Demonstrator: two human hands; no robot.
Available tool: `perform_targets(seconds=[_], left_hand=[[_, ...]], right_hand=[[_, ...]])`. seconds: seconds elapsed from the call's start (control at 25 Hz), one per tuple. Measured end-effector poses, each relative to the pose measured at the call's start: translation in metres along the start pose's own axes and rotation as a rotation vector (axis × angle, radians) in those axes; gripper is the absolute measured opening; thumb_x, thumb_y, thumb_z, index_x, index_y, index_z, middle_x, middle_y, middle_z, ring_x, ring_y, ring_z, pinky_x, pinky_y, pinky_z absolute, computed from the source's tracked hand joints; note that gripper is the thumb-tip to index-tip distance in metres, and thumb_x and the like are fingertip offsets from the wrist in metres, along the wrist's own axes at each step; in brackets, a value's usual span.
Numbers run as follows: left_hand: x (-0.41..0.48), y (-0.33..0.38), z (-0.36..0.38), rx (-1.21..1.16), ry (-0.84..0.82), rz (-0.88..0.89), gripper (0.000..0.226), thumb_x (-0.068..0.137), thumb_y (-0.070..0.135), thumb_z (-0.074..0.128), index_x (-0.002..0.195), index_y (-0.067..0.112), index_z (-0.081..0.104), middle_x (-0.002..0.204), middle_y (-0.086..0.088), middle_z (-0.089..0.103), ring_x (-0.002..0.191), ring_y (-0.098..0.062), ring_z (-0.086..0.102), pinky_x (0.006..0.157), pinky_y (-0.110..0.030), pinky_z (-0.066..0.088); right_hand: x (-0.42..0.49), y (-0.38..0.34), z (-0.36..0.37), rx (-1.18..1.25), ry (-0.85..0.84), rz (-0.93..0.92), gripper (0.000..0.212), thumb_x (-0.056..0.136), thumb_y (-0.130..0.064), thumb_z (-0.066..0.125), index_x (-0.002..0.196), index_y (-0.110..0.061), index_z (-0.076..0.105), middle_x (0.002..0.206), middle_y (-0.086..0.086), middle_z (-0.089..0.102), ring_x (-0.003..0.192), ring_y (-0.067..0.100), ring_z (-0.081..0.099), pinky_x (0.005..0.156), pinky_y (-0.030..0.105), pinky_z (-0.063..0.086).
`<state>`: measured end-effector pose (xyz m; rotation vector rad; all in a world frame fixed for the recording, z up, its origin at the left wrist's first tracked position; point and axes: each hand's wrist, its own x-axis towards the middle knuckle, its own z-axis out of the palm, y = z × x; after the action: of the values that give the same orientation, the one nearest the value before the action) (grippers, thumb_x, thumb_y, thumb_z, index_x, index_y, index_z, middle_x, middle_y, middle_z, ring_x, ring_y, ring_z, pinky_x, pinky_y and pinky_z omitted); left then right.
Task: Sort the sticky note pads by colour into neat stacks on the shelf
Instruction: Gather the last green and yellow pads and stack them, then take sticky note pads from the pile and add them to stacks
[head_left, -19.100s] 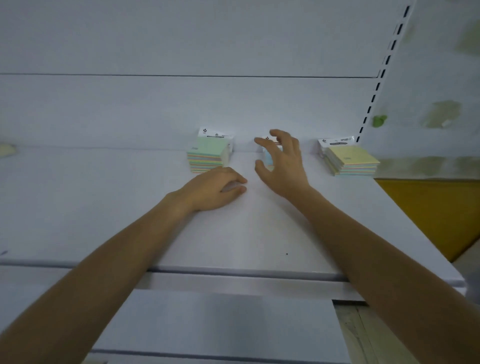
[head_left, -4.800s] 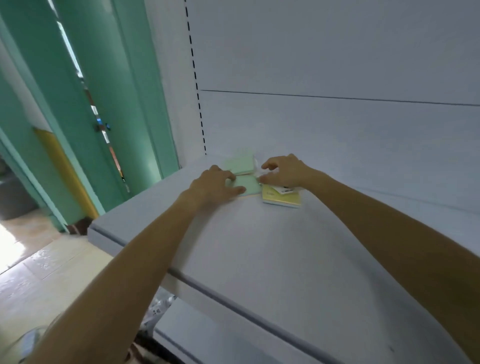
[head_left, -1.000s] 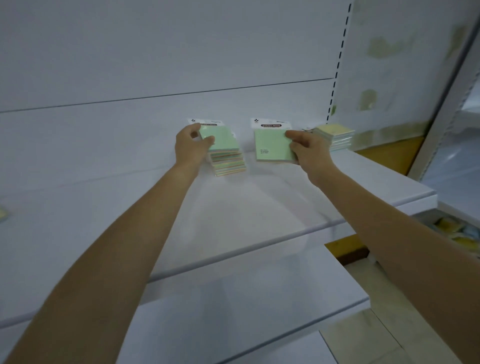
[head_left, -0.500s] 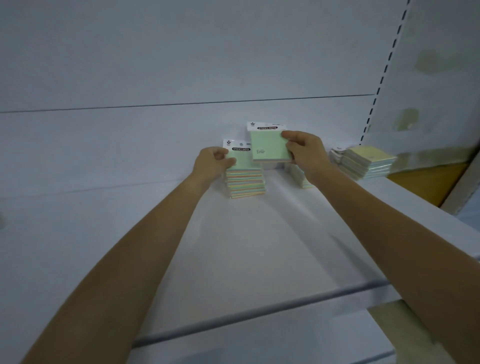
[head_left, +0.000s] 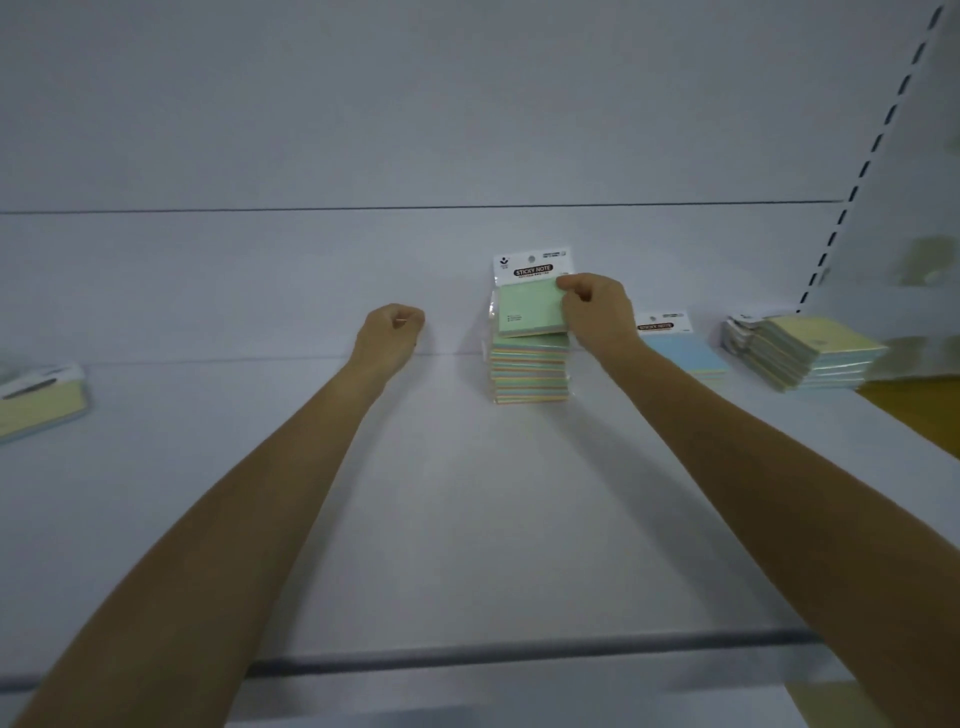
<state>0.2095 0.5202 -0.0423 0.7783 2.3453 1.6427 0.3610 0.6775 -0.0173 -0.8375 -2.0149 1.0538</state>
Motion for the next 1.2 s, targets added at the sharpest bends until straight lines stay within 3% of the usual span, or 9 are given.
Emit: perform_targets(seconds=[0.12, 0.24, 0.4, 0.56, 0.68, 0.8, 1.2], left_hand=[[-0.006, -0.006, -0.009, 0.084, 0.054, 0.005, 0.03, 0.092, 0.021, 0.048, 0.115, 0.005, 0.059, 0.122, -0.017, 0.061, 0.113, -0.033, 0.057, 0.099, -0.041, 0.044], [-0.019, -0.003, -0.007, 0.278, 0.035, 0.111, 0.03, 0.093, 0.018, 0.047, 0.116, 0.003, 0.059, 0.124, -0.015, 0.061, 0.116, -0.03, 0.056, 0.1, -0.032, 0.041], [-0.042, -0.019, -0.021, 0.624, -0.042, 0.204, 0.034, 0.094, 0.027, 0.044, 0.124, 0.012, 0.053, 0.129, -0.011, 0.056, 0.118, -0.028, 0.052, 0.1, -0.035, 0.039], [-0.071, -0.044, -0.06, 0.888, -0.108, 0.071, 0.041, 0.095, 0.036, 0.038, 0.131, 0.018, 0.047, 0.14, -0.009, 0.045, 0.131, -0.028, 0.037, 0.107, -0.041, 0.033], [-0.088, -0.054, -0.104, 0.949, -0.073, 0.05, 0.043, 0.093, 0.041, 0.039, 0.129, 0.019, 0.05, 0.142, -0.007, 0.044, 0.132, -0.027, 0.036, 0.108, -0.041, 0.033], [-0.098, -0.074, -0.168, 0.985, 0.004, 0.05, 0.042, 0.092, 0.042, 0.042, 0.127, 0.021, 0.051, 0.14, -0.003, 0.046, 0.13, -0.025, 0.037, 0.106, -0.04, 0.034], [-0.104, -0.148, -0.349, 1.021, 0.132, 0.023, 0.039, 0.094, 0.038, 0.039, 0.126, 0.019, 0.051, 0.137, -0.006, 0.047, 0.126, -0.026, 0.041, 0.099, -0.039, 0.037]], right_hand=[[-0.004, 0.008, 0.002, -0.095, -0.028, 0.056, 0.035, 0.087, -0.013, 0.043, 0.115, -0.019, 0.062, 0.122, 0.008, 0.063, 0.113, 0.028, 0.057, 0.1, 0.035, 0.044], [-0.003, 0.008, -0.001, -0.19, -0.001, -0.022, 0.032, 0.088, -0.019, 0.045, 0.114, -0.022, 0.063, 0.126, 0.014, 0.057, 0.114, 0.033, 0.053, 0.1, 0.037, 0.042], [-0.01, -0.026, 0.01, -0.369, 0.076, -0.388, 0.03, 0.09, -0.02, 0.047, 0.117, -0.019, 0.062, 0.132, 0.013, 0.047, 0.124, 0.032, 0.04, 0.102, 0.039, 0.035], [-0.046, -0.048, 0.08, -0.34, -0.184, -0.696, 0.034, 0.087, -0.019, 0.048, 0.117, -0.012, 0.062, 0.123, 0.016, 0.056, 0.117, 0.035, 0.047, 0.1, 0.041, 0.038], [-0.076, -0.051, 0.137, -0.466, -0.423, -0.729, 0.036, 0.091, -0.021, 0.047, 0.126, -0.017, 0.054, 0.131, 0.012, 0.051, 0.123, 0.03, 0.043, 0.102, 0.038, 0.036], [-0.098, -0.069, 0.186, -0.612, -0.543, -0.791, 0.038, 0.094, -0.025, 0.042, 0.131, -0.02, 0.048, 0.137, 0.008, 0.047, 0.125, 0.027, 0.041, 0.102, 0.037, 0.036], [-0.162, -0.147, 0.314, -0.562, -0.641, -0.648, 0.038, 0.094, -0.023, 0.041, 0.131, -0.02, 0.047, 0.137, 0.007, 0.046, 0.128, 0.026, 0.039, 0.106, 0.037, 0.033]])
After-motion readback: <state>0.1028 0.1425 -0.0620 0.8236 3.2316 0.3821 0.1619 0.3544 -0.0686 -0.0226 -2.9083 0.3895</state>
